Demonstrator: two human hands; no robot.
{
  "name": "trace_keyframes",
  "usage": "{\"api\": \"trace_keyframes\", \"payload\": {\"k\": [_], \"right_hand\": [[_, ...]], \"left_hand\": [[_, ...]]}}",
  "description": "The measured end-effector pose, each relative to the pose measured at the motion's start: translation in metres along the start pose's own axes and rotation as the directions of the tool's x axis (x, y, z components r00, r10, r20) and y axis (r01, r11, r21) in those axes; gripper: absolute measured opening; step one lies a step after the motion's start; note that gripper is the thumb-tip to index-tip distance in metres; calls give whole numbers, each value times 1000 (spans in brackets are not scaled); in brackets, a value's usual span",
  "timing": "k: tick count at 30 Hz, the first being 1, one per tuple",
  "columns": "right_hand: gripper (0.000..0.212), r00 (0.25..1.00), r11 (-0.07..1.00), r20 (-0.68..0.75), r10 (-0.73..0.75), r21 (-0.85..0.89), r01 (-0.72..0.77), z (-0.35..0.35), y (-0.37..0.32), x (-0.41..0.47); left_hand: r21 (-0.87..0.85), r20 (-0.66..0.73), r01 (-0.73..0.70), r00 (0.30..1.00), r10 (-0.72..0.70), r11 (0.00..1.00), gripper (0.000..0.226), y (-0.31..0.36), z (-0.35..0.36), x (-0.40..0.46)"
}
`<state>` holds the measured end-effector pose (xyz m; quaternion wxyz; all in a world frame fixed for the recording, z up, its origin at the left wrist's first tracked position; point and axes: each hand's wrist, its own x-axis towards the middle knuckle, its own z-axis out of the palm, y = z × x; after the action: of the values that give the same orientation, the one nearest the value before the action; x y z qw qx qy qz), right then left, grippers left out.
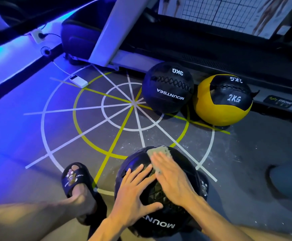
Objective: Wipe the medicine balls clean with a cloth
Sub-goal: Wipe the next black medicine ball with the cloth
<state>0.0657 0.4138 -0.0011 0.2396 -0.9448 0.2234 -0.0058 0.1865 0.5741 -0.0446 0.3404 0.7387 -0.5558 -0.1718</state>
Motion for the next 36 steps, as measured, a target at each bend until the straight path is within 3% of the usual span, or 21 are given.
{"api": "trace_keyframes", "payload": {"k": [2,3,6,7,11,15,20,23,25,27,29,32,34,36], "right_hand": [[57,990,992,78,-120,-28,123,-9,15,-9],[57,993,994,62,-105,-29,107,-16,28,-10],[53,977,973,-42,209,107,-204,-27,45,-5],[54,973,970,-48,224,106,-218,-24,37,-3],[56,999,996,-13,-43,75,44,3,-13,1],[57,998,997,-28,-59,53,61,0,10,6],[57,952,949,-142,272,200,-242,-18,58,-32],[58,907,897,-156,390,285,-337,-15,69,-60],[54,893,879,-165,418,322,-352,-10,67,-66],[47,871,852,-176,459,364,-375,-5,63,-68],[48,859,851,-170,482,324,-413,1,54,-64],[58,854,868,-173,491,179,-463,11,30,-48],[63,892,915,-200,405,92,-394,11,4,-35],[63,959,978,-213,185,-55,-200,11,-22,-25]], "left_hand": [[-16,-8,-6,1000,6,1000,86,-4,-1,-3],[-24,-4,-16,1000,16,1000,86,-3,0,-3],[-29,8,-9,1000,9,1000,86,-1,1,-4],[-26,9,-8,1000,8,1000,86,0,1,-4],[-4,25,-5,1000,5,1000,86,-2,2,-2],[-59,34,18,999,-16,998,84,-4,-3,-3],[-216,40,64,998,-56,974,70,-3,-14,3],[-282,-137,92,981,-135,955,49,-11,-26,11],[-173,-211,123,964,-159,977,57,-25,-33,16],[-194,-41,248,965,-261,949,80,-34,-36,15],[-334,113,339,941,-319,880,88,-38,-31,11],[-339,80,329,944,-321,881,87,-40,-22,8],[-322,60,325,944,-324,889,91,-39,-21,8],[-323,55,333,941,-334,886,92,-39,-21,8]]}}
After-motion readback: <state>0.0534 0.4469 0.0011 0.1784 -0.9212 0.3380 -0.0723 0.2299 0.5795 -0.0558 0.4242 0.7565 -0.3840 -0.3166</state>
